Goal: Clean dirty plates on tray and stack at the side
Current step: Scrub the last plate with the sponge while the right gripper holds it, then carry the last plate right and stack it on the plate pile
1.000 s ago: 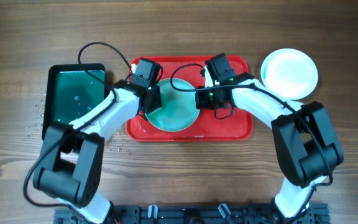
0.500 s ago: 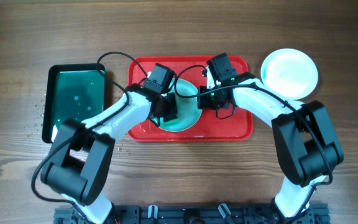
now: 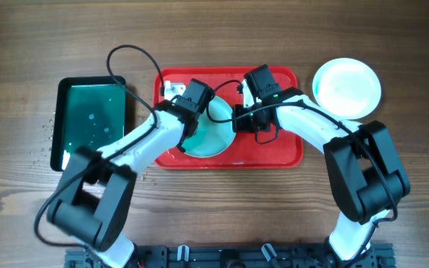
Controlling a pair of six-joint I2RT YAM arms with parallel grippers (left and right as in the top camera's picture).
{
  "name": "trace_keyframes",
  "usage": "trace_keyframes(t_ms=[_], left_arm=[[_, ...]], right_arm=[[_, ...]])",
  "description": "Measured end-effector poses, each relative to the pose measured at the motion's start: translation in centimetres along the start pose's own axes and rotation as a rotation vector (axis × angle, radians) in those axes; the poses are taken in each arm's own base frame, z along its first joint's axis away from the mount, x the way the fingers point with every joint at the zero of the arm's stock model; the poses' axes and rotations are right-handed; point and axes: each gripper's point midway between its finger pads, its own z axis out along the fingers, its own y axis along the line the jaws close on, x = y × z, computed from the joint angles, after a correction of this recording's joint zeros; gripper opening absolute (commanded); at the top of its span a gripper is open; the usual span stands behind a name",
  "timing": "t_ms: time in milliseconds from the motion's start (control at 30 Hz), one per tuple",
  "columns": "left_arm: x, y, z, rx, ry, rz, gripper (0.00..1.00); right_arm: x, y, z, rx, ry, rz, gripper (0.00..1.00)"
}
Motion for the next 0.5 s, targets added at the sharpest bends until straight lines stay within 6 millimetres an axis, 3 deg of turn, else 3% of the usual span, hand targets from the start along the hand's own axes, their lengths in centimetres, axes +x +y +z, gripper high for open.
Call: trace_keyframes(t_ms=[200,267,367,500], left_arm=[[-4.8,2.9,-7.0,0.196,-0.148,-0.193,0.04],[-6.0,5.1,-9.4,0.299,-0.169,-0.284,0.04],[-5.7,9.3,-9.9,0.341,-0.123,-0.407,0.04],[-2.6,17.1,-8.0,0.244,0.01,-0.622,0.04]], right_arm=[[-0.3,-0.8,-0.2,0.018,-0.007,0.015,0.04],[-0.3,-0.8,-0.2,0.018,-0.006,0.015,0.04],[0.1,-0.9,-0.4,0.028,0.017,0.011,0.04],[-0.2,-0.9,-2.3,0.09,0.045,-0.023,0.04]])
